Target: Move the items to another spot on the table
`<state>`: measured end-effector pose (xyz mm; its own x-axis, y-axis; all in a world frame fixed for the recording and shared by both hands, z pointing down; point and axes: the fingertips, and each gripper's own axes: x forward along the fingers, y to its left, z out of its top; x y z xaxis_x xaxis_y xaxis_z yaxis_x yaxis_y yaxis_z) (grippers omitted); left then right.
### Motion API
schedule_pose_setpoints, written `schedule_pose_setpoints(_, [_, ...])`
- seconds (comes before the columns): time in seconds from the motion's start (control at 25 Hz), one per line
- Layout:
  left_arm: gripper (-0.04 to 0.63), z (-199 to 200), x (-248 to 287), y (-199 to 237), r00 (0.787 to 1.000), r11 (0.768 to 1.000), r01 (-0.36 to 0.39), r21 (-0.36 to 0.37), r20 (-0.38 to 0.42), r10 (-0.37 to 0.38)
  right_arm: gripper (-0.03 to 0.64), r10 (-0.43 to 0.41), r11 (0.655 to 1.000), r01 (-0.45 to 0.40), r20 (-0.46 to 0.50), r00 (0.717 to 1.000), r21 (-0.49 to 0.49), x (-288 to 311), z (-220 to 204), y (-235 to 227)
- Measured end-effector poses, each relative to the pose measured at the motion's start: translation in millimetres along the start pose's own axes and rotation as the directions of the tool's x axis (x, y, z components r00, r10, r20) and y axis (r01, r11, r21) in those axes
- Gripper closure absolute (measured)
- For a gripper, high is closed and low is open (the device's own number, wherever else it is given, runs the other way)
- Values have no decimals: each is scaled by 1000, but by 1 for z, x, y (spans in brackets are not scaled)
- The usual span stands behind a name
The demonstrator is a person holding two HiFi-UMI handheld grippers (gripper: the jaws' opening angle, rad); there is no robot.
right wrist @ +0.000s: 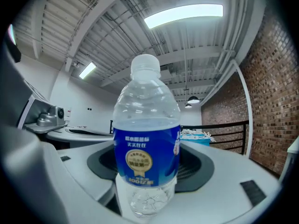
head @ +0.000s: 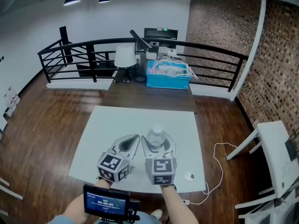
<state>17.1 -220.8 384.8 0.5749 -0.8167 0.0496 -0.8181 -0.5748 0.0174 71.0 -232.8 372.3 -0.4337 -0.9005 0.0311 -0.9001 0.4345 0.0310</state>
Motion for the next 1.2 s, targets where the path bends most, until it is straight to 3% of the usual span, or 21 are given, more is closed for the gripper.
schedule_pose_setpoints(0.8, [589,-22,96,-125,988,988,153,-16,-28,-153,325,-178,984,178,-41,983,2,-71,-35,-146])
schedule_pose_setpoints(1.2, [589,-37,122,-164,981,982,189,-22,-40,-190,325,-209,978,210,-47,977,-1,-90,-49,-185])
